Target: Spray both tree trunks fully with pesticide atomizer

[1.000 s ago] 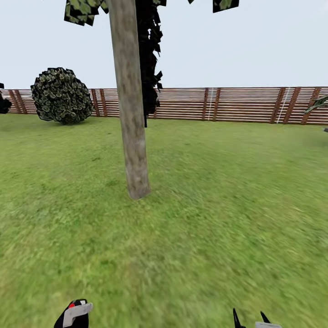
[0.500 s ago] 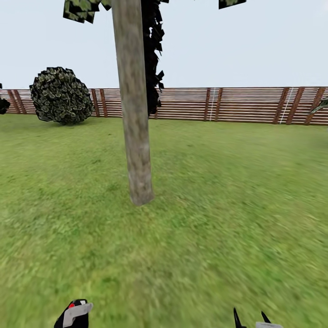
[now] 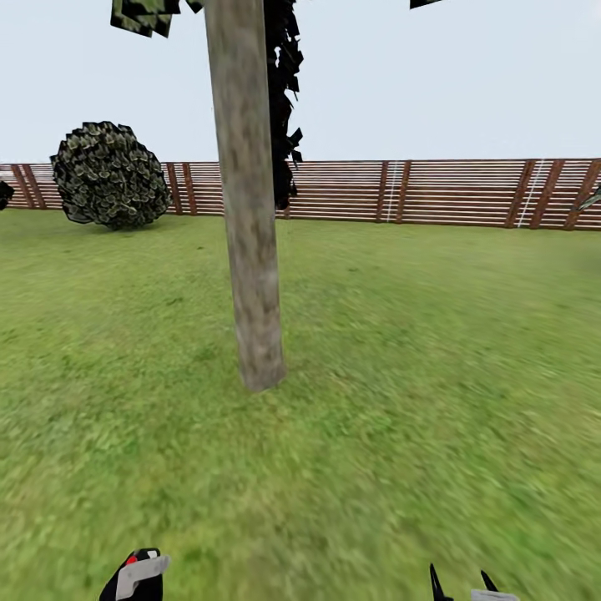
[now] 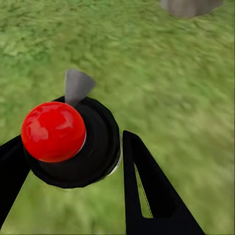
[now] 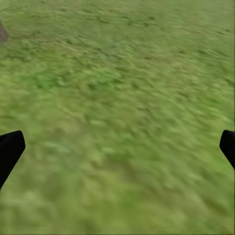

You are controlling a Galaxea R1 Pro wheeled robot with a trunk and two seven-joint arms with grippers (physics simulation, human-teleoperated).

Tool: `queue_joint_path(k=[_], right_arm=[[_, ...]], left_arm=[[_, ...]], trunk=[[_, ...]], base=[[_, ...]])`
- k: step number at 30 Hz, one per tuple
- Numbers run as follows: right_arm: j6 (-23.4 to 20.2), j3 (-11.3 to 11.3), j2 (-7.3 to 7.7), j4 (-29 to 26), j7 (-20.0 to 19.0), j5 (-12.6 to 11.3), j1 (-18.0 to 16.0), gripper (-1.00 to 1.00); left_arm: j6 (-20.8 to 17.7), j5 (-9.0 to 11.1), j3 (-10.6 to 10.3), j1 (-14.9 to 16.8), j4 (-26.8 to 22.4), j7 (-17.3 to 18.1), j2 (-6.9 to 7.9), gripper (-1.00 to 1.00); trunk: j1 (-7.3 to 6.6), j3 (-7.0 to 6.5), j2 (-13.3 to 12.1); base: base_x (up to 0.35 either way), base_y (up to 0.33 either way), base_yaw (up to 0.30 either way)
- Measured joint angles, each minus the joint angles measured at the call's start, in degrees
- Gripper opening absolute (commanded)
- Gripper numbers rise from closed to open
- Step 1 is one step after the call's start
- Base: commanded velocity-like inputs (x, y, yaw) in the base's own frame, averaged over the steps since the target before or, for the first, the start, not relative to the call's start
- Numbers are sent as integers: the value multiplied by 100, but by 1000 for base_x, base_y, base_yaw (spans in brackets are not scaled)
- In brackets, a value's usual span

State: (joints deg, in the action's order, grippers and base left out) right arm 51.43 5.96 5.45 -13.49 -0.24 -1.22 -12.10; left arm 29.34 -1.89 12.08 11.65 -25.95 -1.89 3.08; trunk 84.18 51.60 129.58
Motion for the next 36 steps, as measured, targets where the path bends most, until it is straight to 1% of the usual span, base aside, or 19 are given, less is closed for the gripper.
queue_joint_path(k=[16,19,25,29,33,36], right_arm=[[0,-9,0,1,0,2,0,100],[0,-9,-2,2,0,1,-1,100],[1,-10,0,3,0,2,-2,100],[0,-7,2,8,5,3,0,100],[-3,6,25,244,13,-2,1,100],[-7,14,101,442,23,-6,0,100]], left_arm=[[0,0,-1,0,6,11,0,-100],[0,0,-1,-1,6,11,0,-100],[-1,0,0,-2,5,12,0,-100],[0,0,-1,0,7,14,0,-100],[3,-2,1,0,-54,-7,-33,-100],[-28,-4,-5,11,-33,-12,-49,-100]], trunk=[[0,0,0],[0,0,0],[0,0,0],[0,0,0],[0,0,0],[0,0,0]], base=[[338,1,9],[338,0,132],[338,0,248],[338,0,47],[338,0,9],[339,0,2]])
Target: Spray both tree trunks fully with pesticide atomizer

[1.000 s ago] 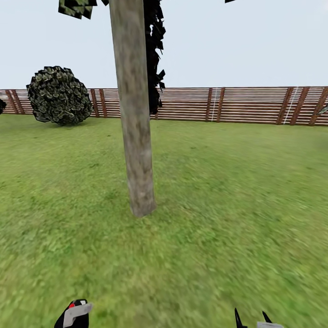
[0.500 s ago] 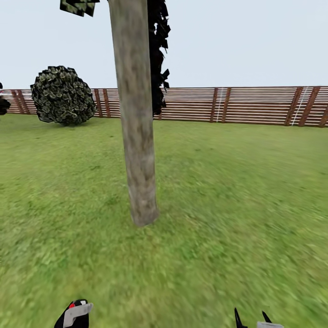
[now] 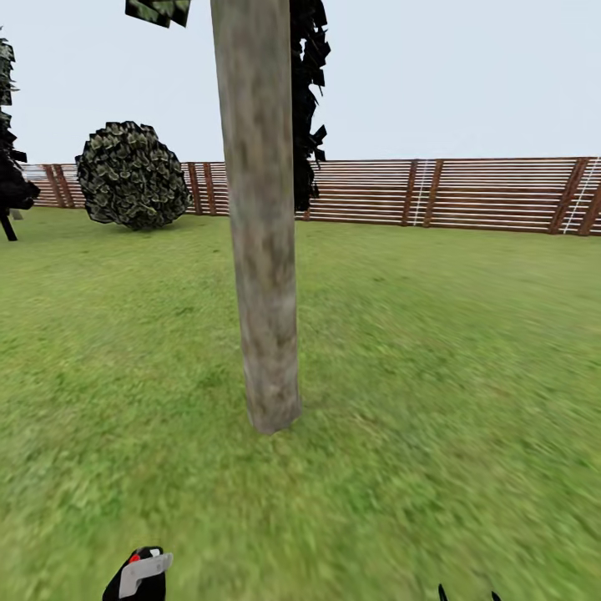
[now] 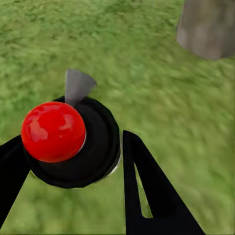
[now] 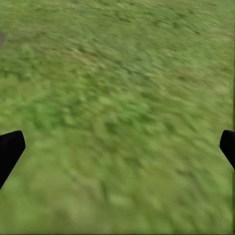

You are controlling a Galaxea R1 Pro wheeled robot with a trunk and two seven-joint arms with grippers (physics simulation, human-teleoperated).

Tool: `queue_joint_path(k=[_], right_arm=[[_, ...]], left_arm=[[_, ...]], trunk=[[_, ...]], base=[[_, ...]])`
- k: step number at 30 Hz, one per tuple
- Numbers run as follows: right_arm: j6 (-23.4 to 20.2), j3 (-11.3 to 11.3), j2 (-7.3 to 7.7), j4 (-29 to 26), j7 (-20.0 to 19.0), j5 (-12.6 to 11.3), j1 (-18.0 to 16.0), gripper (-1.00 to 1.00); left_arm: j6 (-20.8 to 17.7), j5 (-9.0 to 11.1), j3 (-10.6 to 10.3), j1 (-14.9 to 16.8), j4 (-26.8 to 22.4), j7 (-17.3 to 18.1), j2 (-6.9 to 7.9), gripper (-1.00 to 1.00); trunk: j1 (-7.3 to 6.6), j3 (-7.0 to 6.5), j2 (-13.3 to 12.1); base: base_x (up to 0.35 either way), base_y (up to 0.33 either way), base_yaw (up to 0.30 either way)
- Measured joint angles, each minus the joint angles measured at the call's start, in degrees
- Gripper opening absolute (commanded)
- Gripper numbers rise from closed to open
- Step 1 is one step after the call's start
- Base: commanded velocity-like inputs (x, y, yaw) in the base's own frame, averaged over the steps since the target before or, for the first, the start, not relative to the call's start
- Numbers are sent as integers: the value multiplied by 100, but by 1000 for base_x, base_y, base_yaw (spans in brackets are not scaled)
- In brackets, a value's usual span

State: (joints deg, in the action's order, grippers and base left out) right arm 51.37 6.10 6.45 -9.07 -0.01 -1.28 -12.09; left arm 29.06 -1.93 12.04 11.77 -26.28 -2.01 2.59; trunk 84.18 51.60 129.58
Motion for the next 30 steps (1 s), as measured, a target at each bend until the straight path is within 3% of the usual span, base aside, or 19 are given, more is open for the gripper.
queue_joint_path(k=[12,20,26,28,30], right_arm=[[22,-14,32,87,-11,-2,0,100],[-11,-9,-44,95,-13,-1,0,100],[-33,-28,-44,51,-28,34,0,100],[-37,-184,-30,-58,-39,254,-1,100],[-112,-479,-8,-467,-39,850,-1,100]], left_arm=[[38,3,7,-18,45,32,-8,-100],[36,-26,7,-20,40,-11,41,-100],[10,-83,-69,-14,-6,29,-3,-100],[-15,-236,-210,7,-8,41,8,-100],[-28,-650,-526,51,-13,167,48,-100]], trunk=[[0,0,0],[0,0,0],[3,0,0],[3,0,0],[3,0,0]], base=[[339,0,0],[337,0,0],[107,0,0],[11,0,0],[4,0,0]])
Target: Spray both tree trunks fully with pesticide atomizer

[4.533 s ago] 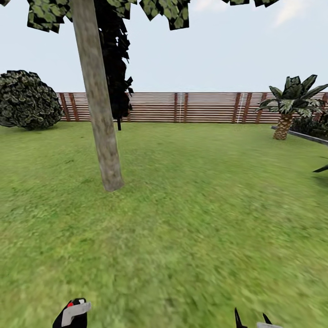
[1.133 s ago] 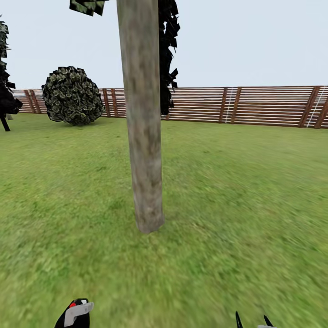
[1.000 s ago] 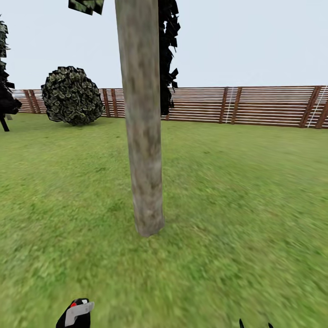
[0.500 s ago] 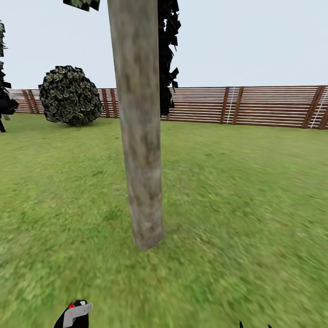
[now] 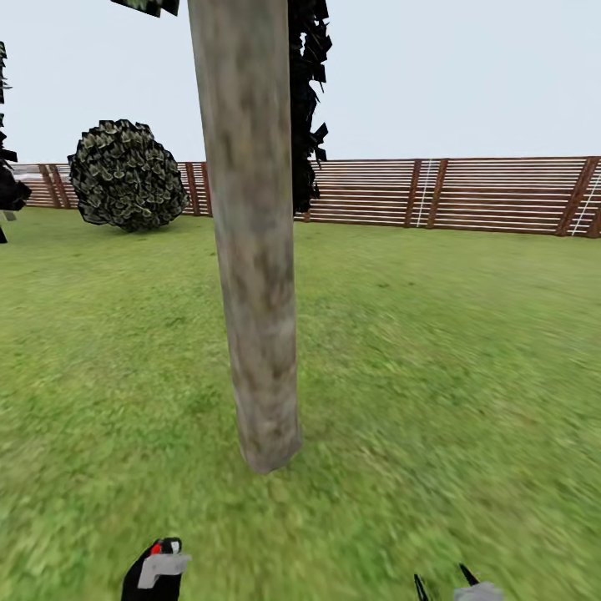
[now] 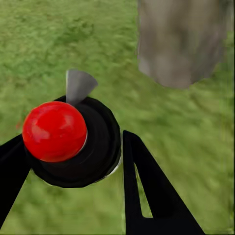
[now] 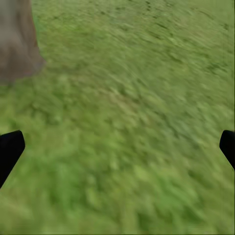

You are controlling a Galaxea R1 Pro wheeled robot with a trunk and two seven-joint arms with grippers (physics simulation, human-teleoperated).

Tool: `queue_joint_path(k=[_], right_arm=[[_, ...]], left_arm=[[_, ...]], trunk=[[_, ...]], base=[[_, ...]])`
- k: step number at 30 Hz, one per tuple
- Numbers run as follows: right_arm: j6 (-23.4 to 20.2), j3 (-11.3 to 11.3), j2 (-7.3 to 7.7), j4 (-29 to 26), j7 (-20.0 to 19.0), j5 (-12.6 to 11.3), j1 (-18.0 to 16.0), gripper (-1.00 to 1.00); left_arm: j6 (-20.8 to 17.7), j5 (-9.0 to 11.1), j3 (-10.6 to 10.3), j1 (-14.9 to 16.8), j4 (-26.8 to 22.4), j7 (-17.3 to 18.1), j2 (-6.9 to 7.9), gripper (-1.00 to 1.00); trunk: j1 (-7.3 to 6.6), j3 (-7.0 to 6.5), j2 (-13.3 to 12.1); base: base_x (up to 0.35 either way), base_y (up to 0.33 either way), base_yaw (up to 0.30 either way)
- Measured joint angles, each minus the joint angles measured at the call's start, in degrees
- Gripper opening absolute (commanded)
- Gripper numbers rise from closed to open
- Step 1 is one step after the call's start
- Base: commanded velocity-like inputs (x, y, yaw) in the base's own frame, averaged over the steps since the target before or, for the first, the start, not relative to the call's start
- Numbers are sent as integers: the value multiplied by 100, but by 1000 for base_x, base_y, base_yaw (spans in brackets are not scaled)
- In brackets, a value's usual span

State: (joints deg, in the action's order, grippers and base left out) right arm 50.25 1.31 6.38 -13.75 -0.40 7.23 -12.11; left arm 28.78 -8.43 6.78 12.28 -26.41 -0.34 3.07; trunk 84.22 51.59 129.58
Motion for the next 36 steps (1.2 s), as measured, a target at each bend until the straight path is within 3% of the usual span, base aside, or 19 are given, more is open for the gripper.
queue_joint_path(k=[3,4,6,8,10,11,15,19,27,28,36], right_arm=[[-618,-239,7,-616,-30,1010,-2,100],[-1145,-288,4,-865,-203,1510,-15,100],[-1867,-319,-3,-1183,-814,2016,-84,100],[-2413,-334,-5,-1536,-1662,2289,-228,100],[-2715,-340,7,-1856,-2505,2402,-400,100],[-2856,-341,18,-2069,-3228,2441,-597,100],[-2968,-340,17,-2207,-4162,2482,-1133,100],[-3402,-340,-10,-2252,-5012,2476,-1545,100],[-3542,-355,-56,-2308,-5228,2475,-1666,100],[-3546,-356,-89,-2309,-5231,2473,-1667,-100],[-3550,-366,-399,-2323,-5306,2479,-1722,-100]], left_arm=[[-18,-833,-395,26,-24,568,45,-100],[-65,-1241,-477,65,-53,1051,97,-100],[-299,-1678,-514,280,-98,1788,179,-100],[-687,-1985,-538,596,-109,2621,230,-100],[-1030,-2151,-554,911,-112,3453,255,-100],[-1201,-2231,-576,1176,-116,4198,264,-100],[-1333,-2547,-638,1598,-123,5161,256,-100],[-1638,-3164,-663,1871,-129,5594,198,-100],[-1966,-3299,-671,2013,-146,5701,145,-100],[-1970,-3307,-679,2016,-146,5705,129,-100],[-1986,-3492,-889,2022,-146,5709,78,-100]], trunk=[[0,0,0],[0,0,0],[0,-1,0],[0,-1,0],[0,-1,0],[0,-2,0],[0,-1,0],[0,-1,0],[0,0,0],[0,0,0],[0,0,0]], base=[[1,0,0],[0,0,0],[0,0,0],[0,0,0],[0,0,0],[0,0,0],[0,0,0],[0,0,0],[0,0,0],[0,0,0],[0,0,0]])
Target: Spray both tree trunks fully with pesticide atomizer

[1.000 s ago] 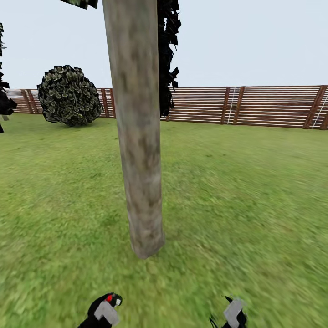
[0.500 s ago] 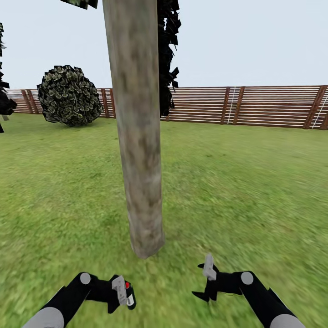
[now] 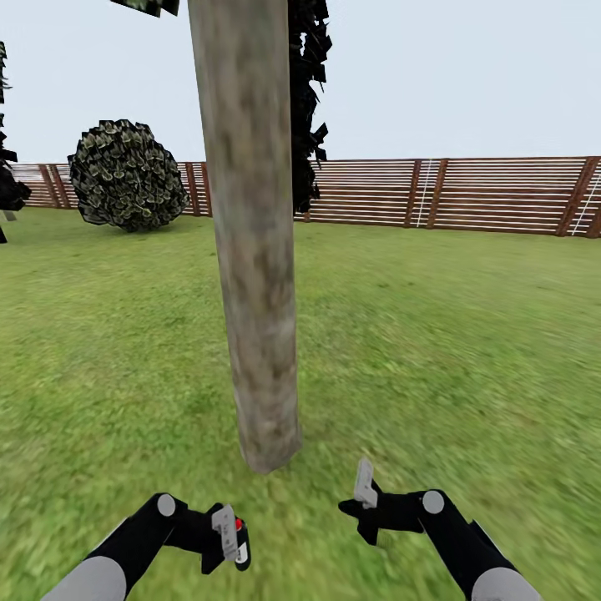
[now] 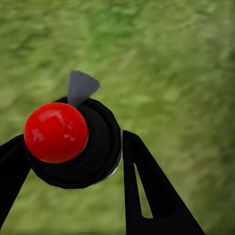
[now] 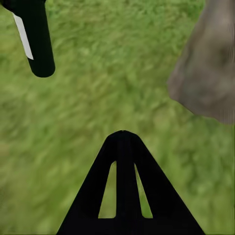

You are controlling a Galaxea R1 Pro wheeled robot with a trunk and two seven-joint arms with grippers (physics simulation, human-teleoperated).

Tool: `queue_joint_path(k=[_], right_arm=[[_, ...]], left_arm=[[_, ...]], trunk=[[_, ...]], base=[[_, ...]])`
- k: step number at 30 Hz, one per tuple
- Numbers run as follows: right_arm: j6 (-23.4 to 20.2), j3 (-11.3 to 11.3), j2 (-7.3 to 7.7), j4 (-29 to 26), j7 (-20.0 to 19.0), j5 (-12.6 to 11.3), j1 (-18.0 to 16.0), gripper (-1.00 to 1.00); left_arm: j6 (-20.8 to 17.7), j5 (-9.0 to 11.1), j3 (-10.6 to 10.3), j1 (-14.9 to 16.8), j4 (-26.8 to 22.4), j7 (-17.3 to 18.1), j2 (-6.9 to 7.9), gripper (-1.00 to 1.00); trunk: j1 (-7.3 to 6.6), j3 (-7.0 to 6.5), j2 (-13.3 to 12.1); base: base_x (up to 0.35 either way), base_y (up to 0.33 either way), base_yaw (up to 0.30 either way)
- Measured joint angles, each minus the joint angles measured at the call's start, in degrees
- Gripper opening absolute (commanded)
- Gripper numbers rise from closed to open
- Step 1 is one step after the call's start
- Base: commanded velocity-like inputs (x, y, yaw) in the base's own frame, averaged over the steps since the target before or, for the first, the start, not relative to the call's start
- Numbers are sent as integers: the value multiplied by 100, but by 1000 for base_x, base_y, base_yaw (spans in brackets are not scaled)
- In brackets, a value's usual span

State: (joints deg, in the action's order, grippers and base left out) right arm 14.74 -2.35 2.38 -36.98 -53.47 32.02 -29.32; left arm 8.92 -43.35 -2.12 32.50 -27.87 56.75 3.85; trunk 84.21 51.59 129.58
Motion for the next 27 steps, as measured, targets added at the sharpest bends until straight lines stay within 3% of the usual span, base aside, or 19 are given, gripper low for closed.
queue_joint_path(k=[4,9,12,13,17,27], right_arm=[[0,0,-84,4,-126,5,-120,-100],[0,0,-209,5,-162,11,-193,-100],[-2,-63,-349,5,-158,-1,-201,-100],[-2,-201,-395,5,-159,-1,-202,-100],[-2,-491,-431,5,-159,0,-210,-100],[-3,-553,-445,0,-157,-9,-212,-100]], left_arm=[[0,-54,-21,0,-2,-5,-124,-100],[-11,-306,-18,13,-138,-6,-264,-100],[-29,-405,-40,23,-189,-18,-404,-100],[-33,-416,-40,31,-202,-22,-456,-100],[-37,-431,-40,82,-258,-37,-562,-100],[-40,-433,-39,108,-413,-64,-723,-100]], trunk=[[0,0,0],[0,0,0],[0,0,0],[0,0,0],[0,0,0],[0,0,0]], base=[[0,0,0],[0,0,0],[0,0,0],[0,0,0],[0,0,0],[0,0,0]])
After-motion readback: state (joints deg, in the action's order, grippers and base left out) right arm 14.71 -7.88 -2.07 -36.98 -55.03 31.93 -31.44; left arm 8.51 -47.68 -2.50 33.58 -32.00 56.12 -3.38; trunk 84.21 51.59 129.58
